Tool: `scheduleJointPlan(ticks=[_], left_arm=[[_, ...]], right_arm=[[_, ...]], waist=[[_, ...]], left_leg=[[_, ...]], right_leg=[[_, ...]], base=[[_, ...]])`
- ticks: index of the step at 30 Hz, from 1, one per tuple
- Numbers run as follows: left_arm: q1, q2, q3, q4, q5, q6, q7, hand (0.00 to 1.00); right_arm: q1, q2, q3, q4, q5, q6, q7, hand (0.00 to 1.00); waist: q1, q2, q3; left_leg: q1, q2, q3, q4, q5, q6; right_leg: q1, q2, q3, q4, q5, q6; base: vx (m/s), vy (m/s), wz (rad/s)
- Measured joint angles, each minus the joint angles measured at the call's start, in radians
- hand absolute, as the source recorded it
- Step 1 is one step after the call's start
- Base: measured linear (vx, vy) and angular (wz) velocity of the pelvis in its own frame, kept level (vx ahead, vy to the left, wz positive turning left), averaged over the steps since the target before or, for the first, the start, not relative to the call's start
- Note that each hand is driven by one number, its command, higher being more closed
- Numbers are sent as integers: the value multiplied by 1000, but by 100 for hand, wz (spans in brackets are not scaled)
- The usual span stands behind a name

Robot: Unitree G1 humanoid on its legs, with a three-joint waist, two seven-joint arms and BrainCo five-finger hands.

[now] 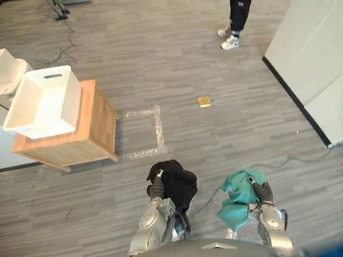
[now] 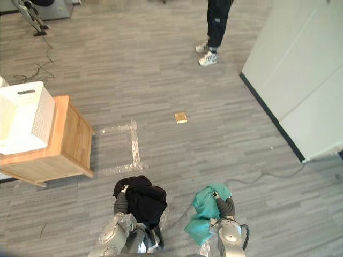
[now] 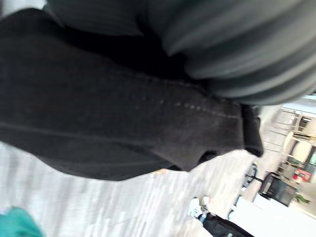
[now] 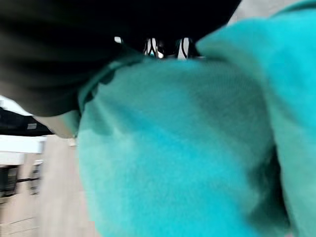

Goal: Tidy the bed and pick cloth on bed and put in laundry

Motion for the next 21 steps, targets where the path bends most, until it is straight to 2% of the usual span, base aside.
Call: scheduleJointPlan(ticks=[1,2,3,4,5,6,7,8,9,10,11,12,13,14,15,16,17,18,19,20,21], left_arm=[[5,9,0,1,12,2,6,100],[8,14,-1,1,22,2,9,100],[10,38,-2,1,40,2,10,100],[11,46,-2,1,43,2,11,100],[11,56,0,6,61,2,14,100],[7,58,1,14,70,2,16,100],[5,58,1,20,78,1,16,100],[4,57,0,35,79,1,16,100],[5,58,1,52,81,1,16,100],[5,58,3,59,84,1,16,100],[-1,58,7,76,92,1,16,100],[-5,58,8,84,99,1,16,100],[-14,57,16,101,106,1,15,100],[-26,49,18,122,108,5,14,100],[-29,44,21,121,109,6,13,100],[-28,27,21,125,119,6,3,100],[-33,15,31,122,129,3,-7,100],[-24,11,34,119,135,1,-8,100],[-16,25,42,123,149,-5,-12,100],[1,14,56,126,151,-3,-13,100],[14,1,66,126,152,-3,-13,100]], right_arm=[[-1,1,2,0,0,0,0,100],[-1,2,3,0,0,0,0,100],[8,10,3,1,0,0,-2,100],[11,12,3,1,0,0,-4,100],[17,15,2,-2,0,0,-10,100],[19,15,0,-9,0,0,-14,100],[18,16,-2,-15,0,0,-16,100],[17,16,-3,-25,0,-1,-18,100],[9,21,-3,-27,0,-1,-18,100],[7,26,-3,-29,0,-1,-18,100],[4,37,-4,-37,1,-1,-18,100],[4,43,-7,-44,1,-1,-19,100],[7,59,-15,-62,2,-1,-22,100],[9,65,-36,-66,2,-1,-22,100],[3,65,-41,-68,2,-1,-22,100],[1,62,-64,-78,2,-1,-28,100],[17,53,-68,-105,1,-1,-26,100],[26,55,-68,-116,1,-2,-26,100],[51,53,-41,-142,0,-8,-20,100],[44,34,-23,-128,0,-9,-15,100],[21,21,0,-108,-1,-9,-11,100]], waist=[[-14,1,0],[-20,5,0],[-41,17,1],[-43,18,1],[-48,16,0],[-49,17,0],[-52,19,1],[-59,25,4],[-60,41,4],[-61,47,2],[-63,54,2],[-63,54,2],[-66,44,0],[-64,66,2],[-61,73,5],[-69,84,13],[-69,85,13],[-68,83,7],[-72,60,-18],[-63,90,-27],[-54,95,-25]], left_leg=[[34,-12,-25,-20,-3,-5],[46,-15,-43,-25,-5,-6],[101,-14,-111,-56,-7,-8],[114,-13,-130,-61,-6,-8],[139,-13,-166,-79,-4,-12],[156,-11,-207,-87,-6,-23],[164,-8,-222,-87,-9,-29],[179,8,-254,-85,-21,-52],[190,35,-283,-80,-36,-79],[192,50,-294,-77,-45,-93],[193,74,-319,-66,-62,-123],[194,82,-326,-64,-70,-137],[195,99,-368,-52,-98,-177],[193,139,-361,-52,-113,-201],[193,155,-332,-53,-104,-205],[211,180,-277,-58,-68,-223],[250,197,-278,-76,-54,-235],[261,198,-288,-85,-54,-235],[270,204,-314,-85,-89,-266],[263,251,-323,-42,-107,-277],[192,270,-335,100,-98,-263]], right_leg=[[-62,-16,-8,133,-7,-8],[-85,-22,-22,179,-14,-17],[-164,-36,-82,254,-79,-34],[-189,-36,-92,250,-100,-40],[-241,-34,-107,207,-139,-79],[-279,-32,-124,129,-182,-75],[-291,-29,-134,82,-197,-79],[-317,-1,-135,-53,-220,-86],[-321,50,-115,-221,-219,-85],[-325,80,-91,-314,-211,-80],[-325,128,-32,-503,-165,-68],[-323,142,-4,-581,-133,-71],[-305,149,41,-715,22,-53],[-283,182,20,-710,61,-65],[-287,181,-1,-689,51,-71],[-308,174,-7,-543,13,-77],[-369,179,49,-393,-75,-102],[-368,180,77,-409,-96,-107],[-352,183,116,-438,-111,-82],[-332,215,82,-442,-144,-95],[-304,220,63,-462,-154,-105]], base=[[273,85,69],[334,62,103],[280,32,98],[412,23,123],[388,-64,103],[376,-96,103],[303,-122,94],[236,-147,82],[296,-222,77],[369,-314,69],[323,-303,50],[347,-357,72],[364,-402,65],[350,-402,61],[284,-355,70],[222,-275,94],[207,-263,102],[213,-276,101],[217,-277,74],[306,-373,67],[220,-247,26]])
